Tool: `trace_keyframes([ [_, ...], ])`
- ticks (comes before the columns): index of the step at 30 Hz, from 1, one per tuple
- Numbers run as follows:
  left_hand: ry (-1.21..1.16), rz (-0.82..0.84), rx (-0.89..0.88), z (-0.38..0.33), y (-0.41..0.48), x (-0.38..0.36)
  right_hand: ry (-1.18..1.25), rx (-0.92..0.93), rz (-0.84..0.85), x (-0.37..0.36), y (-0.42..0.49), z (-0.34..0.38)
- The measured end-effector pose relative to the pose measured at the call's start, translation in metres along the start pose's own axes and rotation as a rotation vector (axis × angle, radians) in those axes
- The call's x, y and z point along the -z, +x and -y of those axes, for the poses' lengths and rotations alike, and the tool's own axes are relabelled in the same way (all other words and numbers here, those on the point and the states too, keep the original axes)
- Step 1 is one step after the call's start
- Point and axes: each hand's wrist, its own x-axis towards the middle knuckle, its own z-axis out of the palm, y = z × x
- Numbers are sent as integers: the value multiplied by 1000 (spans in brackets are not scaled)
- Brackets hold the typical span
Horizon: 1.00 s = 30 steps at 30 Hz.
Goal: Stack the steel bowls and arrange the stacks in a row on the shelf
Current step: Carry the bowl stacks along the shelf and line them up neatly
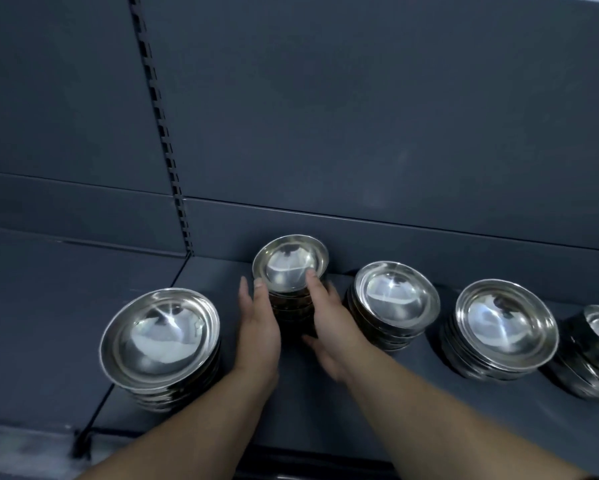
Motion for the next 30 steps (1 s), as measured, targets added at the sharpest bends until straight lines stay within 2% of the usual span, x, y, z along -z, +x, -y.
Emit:
trace_keyframes([
  [6,-47,71,11,9,-7,6,-54,2,29,8,-4,-4],
  [14,-57,17,7,8,-52,18,-88,11,115,21,-43,-19],
  [20,60,25,12,8,-87,28,-95,-17,161,39,-75,-28],
  [30,89,85,45,2,-121,31,-154,-71,140,68,-108,-25],
])
